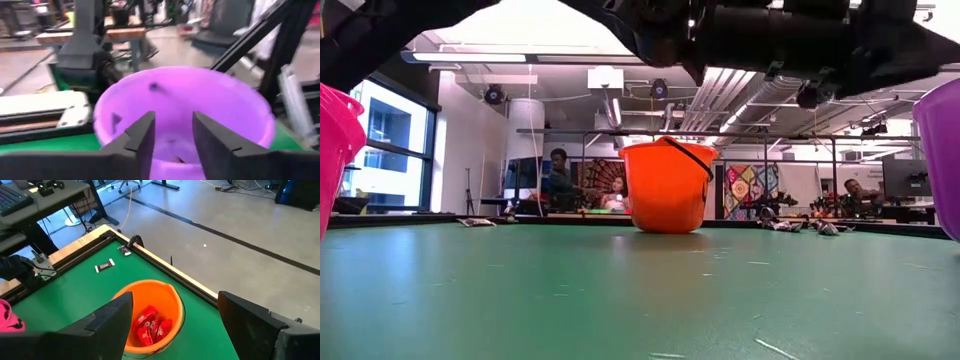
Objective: Sort candy by brand, put in halloween buckets
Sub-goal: Put the brown chocolate into the violet bucket
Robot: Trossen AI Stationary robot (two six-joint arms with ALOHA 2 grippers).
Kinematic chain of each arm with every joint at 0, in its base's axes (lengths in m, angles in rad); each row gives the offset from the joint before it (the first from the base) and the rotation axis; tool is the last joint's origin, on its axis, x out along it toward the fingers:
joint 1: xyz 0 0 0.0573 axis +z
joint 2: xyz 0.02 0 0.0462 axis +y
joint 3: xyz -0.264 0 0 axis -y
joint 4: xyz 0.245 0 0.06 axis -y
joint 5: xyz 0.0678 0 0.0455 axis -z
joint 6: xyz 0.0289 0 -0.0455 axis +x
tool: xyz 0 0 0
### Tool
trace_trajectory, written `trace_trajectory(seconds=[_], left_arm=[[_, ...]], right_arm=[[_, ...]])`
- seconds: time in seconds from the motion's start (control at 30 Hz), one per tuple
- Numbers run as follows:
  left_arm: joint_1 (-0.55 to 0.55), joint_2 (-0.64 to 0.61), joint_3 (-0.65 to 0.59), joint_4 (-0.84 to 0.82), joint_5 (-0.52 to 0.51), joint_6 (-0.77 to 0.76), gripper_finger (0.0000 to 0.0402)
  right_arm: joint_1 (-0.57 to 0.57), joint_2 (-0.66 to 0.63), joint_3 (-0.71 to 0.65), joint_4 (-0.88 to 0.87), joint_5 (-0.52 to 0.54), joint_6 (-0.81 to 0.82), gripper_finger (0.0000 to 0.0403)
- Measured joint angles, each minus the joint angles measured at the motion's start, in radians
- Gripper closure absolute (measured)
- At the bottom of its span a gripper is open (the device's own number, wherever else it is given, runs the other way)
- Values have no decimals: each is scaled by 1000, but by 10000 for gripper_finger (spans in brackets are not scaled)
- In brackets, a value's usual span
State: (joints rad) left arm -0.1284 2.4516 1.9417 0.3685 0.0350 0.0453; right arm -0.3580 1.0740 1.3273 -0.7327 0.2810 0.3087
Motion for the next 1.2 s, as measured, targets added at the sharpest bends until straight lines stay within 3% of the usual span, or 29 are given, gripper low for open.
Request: trace_trajectory(seconds=[0.1, 0.23, 0.33, 0.4, 0.5, 0.57, 0.7, 0.8, 1.03, 1.2], left_arm=[[5, -58, 0, -114, -79, 90, 256], [49, -221, 4, -473, -161, 193, 242], [120, -302, -8, -732, -147, 145, 241], [175, -355, -66, -819, -117, 76, 241], [254, -473, -215, -798, -103, -11, 241], [294, -567, -340, -736, -104, -61, 241], [323, -745, -592, -633, -92, -156, 241], [323, -905, -734, -556, -114, -214, 241], [302, -1187, -901, -564, -269, -245, 241], [306, -1283, -938, -564, -437, -204, 241]], right_arm=[[0, 0, 0, -17, 12, 6, 119], [-11, 1, 0, -124, 128, 157, 119], [-40, 16, 1, -272, 176, 304, 119], [-63, 35, 1, -388, 175, 384, 119], [-112, 74, -25, -545, 169, 463, 119], [-153, 90, -97, -561, 141, 487, 119], [-207, 102, -325, -353, -11, 488, 119], [-242, 118, -479, -185, -56, 506, 119], [-280, 200, -612, 23, -80, 547, 119], [-291, 312, -616, 48, -35, 552, 124]])
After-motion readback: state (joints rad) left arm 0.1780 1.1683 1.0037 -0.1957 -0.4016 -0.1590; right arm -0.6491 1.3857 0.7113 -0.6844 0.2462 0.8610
